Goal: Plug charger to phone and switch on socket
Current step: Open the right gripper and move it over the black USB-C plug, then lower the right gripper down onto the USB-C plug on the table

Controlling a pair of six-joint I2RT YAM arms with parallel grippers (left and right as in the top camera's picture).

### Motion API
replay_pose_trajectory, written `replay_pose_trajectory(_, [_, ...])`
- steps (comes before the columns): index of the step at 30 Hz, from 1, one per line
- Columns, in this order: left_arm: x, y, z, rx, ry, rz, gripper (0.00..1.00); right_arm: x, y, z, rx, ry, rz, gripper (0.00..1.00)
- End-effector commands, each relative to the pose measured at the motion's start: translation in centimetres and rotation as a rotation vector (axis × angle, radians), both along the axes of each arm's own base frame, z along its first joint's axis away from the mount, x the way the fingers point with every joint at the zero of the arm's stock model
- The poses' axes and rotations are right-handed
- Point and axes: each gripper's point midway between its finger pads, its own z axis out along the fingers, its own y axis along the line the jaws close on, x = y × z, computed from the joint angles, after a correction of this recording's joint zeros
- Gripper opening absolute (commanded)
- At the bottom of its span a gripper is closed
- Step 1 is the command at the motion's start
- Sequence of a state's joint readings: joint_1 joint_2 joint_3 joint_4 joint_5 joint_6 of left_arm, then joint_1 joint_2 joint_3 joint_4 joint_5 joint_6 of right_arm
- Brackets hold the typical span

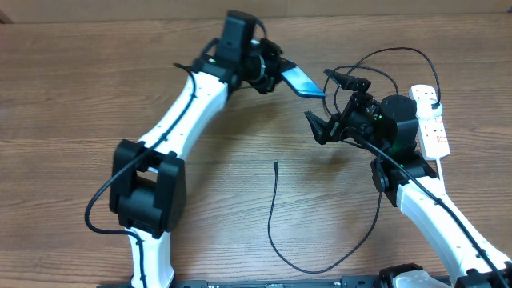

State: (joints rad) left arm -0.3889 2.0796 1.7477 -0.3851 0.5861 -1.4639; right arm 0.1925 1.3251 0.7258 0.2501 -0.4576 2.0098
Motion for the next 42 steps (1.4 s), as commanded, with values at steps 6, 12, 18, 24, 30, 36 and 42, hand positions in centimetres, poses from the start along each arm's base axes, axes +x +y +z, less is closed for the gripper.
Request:
replay_pose_trajectory(6, [1.7,6.4,5.0,-0.083,-0.217,-0.149,0.04,0.6,-0.2,1.7,-0.289,-0.277,0.068,1.00])
replay_pose_trajectory(12, [1.6,11.7,7.2,-0.136,-0.451,-0.305,0.04,0.3,0.1,1.6,-0.550,-0.487,0.183,1.00])
replay_pose_trajectory(18, [1.5,15.6,8.4,-0.180,-0.544,-0.332,0.04,0.6,-0.9,1.7,-0.777,-0.444,0.263,0.99])
replay_pose_trajectory(24, [1.6,16.6,8.6,-0.175,-0.576,-0.334,0.04,-1.2,-1.6,0.0,-0.964,-0.362,0.445,1.00])
replay_pose_trajectory(30, [1.6,16.5,8.6,-0.173,-0.576,-0.333,0.04,-7.1,-1.3,-6.5,-1.117,-0.285,0.850,1.00])
replay_pose_trajectory(36, [1.7,16.6,8.6,-0.171,-0.576,-0.332,0.04,-8.9,0.4,-8.2,-1.089,-0.232,0.930,1.00])
replay_pose_trajectory(42, [1.7,16.6,8.6,-0.166,-0.594,-0.339,0.04,-11.0,4.7,-14.5,-1.265,-0.081,1.059,1.00])
